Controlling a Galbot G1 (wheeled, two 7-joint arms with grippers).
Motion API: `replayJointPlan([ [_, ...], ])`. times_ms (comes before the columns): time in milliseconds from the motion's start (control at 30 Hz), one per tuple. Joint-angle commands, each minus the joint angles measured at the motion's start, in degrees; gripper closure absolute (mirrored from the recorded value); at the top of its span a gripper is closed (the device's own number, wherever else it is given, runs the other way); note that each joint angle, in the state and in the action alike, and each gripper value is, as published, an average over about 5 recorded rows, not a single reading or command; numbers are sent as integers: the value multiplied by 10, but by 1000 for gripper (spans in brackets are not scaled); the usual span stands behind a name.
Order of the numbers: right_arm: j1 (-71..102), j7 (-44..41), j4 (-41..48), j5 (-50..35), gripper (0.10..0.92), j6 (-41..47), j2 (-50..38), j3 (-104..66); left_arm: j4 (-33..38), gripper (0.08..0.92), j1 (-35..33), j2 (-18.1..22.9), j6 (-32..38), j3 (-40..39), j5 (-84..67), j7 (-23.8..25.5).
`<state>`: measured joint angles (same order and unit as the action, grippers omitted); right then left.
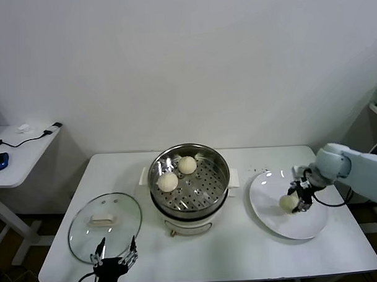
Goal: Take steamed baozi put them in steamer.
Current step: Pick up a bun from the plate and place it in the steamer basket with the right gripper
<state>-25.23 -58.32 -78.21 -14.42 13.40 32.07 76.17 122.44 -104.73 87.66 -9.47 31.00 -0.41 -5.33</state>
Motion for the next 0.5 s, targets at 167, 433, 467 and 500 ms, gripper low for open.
replayJointPlan([
  [167,-363,-110,-37,-94,379,-194,167,96,18,177,-7,-2,0,1,0,0],
  [433,-355,-75,-159,-72,378,-252,288,96,22,177,-11,-1,1,0,2,0],
  [467,-343,-66,-169,-61,379,-258,299,101,21,177,-11,-1,1,1,2,0],
  [500,-330,-58,-175,-44,380,-265,310,106,20,177,-10,-2,0,2,1,0],
])
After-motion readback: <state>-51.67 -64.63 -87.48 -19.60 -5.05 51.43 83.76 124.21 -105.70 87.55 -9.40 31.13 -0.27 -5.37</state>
